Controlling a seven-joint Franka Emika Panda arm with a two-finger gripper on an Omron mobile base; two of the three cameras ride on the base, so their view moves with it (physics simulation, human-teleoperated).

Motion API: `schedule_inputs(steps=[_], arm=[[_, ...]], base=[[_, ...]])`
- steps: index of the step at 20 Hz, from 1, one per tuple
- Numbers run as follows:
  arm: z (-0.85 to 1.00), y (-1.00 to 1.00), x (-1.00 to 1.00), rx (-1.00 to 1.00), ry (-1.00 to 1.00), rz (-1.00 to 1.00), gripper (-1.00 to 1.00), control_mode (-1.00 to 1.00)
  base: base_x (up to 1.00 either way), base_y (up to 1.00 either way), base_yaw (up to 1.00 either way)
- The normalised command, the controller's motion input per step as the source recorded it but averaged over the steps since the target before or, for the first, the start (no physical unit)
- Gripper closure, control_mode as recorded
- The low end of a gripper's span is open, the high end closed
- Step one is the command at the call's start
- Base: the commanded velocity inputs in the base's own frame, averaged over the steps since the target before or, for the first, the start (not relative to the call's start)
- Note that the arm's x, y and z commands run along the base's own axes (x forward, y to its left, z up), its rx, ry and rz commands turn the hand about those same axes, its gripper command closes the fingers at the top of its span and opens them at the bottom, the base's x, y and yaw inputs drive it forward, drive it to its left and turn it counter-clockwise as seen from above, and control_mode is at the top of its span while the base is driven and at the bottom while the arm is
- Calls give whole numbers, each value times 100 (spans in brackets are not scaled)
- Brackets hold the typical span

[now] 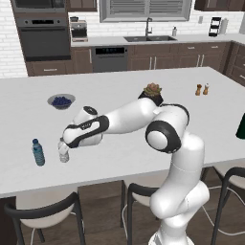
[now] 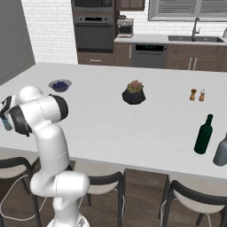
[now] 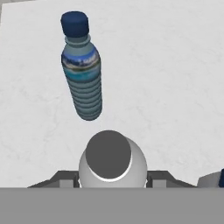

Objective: Move the plastic bottles in the middle to the plastics group, and the glass bottles in the middle to the glass group.

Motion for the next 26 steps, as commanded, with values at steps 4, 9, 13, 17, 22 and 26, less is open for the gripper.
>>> schedule_inputs(steps=[4,9,13,17,22,26], arm=[[0,0,0,0,-3,0,100,-100],[0,0,24,-1,-3,0,100,-100],[0,0,31,0,0,0,100,-100],[0,0,25,-1,0,0,100,-100],[0,0,-1,0,-3,0,100,-100],[0,0,-4,0,-2,0,100,-100]], base=[[0,0,0],[0,0,0],[0,0,0],[0,0,0],[0,0,0],[0,0,0]])
